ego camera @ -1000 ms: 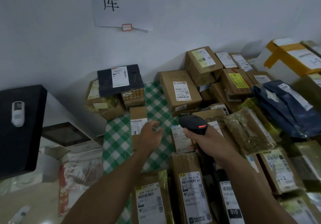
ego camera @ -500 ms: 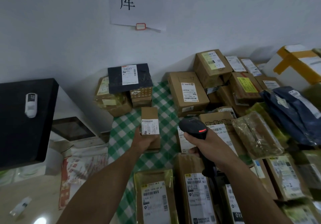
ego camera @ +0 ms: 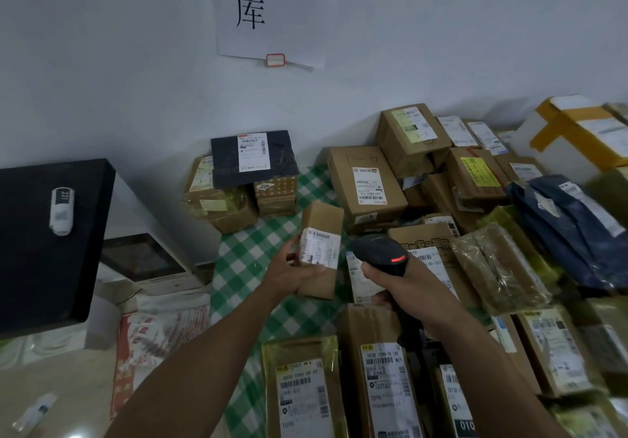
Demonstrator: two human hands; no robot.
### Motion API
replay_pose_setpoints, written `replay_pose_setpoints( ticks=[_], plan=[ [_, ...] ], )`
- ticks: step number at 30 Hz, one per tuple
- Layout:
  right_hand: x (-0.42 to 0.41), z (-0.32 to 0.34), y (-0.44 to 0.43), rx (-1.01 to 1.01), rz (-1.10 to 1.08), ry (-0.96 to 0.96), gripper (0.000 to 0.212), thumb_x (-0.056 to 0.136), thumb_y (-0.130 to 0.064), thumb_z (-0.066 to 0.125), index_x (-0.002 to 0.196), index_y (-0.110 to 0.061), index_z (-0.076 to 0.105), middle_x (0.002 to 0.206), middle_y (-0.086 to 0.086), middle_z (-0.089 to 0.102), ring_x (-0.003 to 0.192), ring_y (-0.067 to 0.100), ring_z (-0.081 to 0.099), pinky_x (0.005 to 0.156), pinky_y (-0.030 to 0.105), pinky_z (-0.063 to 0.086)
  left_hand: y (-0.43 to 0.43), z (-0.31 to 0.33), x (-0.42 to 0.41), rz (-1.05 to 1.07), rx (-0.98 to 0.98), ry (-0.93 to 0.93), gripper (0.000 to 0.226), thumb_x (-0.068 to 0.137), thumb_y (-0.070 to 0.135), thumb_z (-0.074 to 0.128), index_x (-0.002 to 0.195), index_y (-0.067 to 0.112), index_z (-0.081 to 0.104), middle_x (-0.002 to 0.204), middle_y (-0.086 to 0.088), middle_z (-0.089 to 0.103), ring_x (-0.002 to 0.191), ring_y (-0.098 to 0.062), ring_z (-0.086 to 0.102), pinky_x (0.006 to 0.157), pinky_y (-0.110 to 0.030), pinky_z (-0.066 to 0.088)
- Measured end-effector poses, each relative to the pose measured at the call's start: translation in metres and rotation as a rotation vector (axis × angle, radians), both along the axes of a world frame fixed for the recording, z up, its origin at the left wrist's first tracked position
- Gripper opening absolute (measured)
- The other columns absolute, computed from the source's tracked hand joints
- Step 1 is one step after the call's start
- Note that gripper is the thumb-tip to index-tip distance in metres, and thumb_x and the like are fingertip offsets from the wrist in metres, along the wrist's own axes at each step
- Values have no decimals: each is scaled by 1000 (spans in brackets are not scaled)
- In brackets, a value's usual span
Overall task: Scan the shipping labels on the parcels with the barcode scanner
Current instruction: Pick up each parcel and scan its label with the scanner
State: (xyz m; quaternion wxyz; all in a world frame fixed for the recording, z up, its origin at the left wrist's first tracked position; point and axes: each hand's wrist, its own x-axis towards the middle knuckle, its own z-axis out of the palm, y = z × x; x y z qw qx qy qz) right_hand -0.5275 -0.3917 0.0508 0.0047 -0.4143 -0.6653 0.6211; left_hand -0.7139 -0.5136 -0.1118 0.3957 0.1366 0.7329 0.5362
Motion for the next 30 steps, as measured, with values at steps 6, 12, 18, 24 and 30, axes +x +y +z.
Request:
replay_pose_setpoints(
  ticks=[6, 12, 18, 24, 30],
  plan=[
    [1, 13, -11, 38, 37, 50, 22, 99, -34, 70, 121, -36, 66, 94, 1, 79, 65, 12, 68, 66, 29, 53, -6, 34, 0, -17, 161, 193, 101, 74, 21, 94, 149, 50, 34, 131, 24, 59, 114, 10, 59, 85, -14, 53],
    [4, 35, -26, 13, 38, 101, 18, 98, -37, 70, 116, -37, 68, 91, 2, 79, 64, 11, 68, 62, 28, 52, 10, 52, 17, 64, 204, 231, 113, 80, 14, 89, 161, 40, 14, 127, 26, 57, 109, 19, 56, 84, -9, 51],
    [14, 46, -33, 12, 20, 92, 18, 99, -35, 71, 116, -35, 69, 90, 4, 79, 66, 13, 67, 61, 28, 51, 19, 51, 26, 95, 229, 310, 105, 77, 9, 90, 153, 46, 28, 123, 30, 57, 114, 15, 58, 85, -5, 49],
    [20, 49, -38, 5, 41, 70, 19, 98, -35, 72, 116, -31, 69, 84, 4, 77, 65, 12, 67, 60, 26, 51, 18, 40, 27, 131, 237, 340, 103, 72, 10, 94, 145, 54, 35, 133, 11, 66, 121, -6, 65, 98, -36, 58],
    [20, 52, -40, -6, 55, 73, 16, 98, -33, 71, 114, -35, 68, 79, 3, 74, 65, 12, 65, 62, 29, 50, 13, 40, 28, 165, 196, 287, 105, 71, 14, 95, 149, 46, 33, 137, 11, 63, 124, -5, 62, 102, -43, 57]
  ],
)
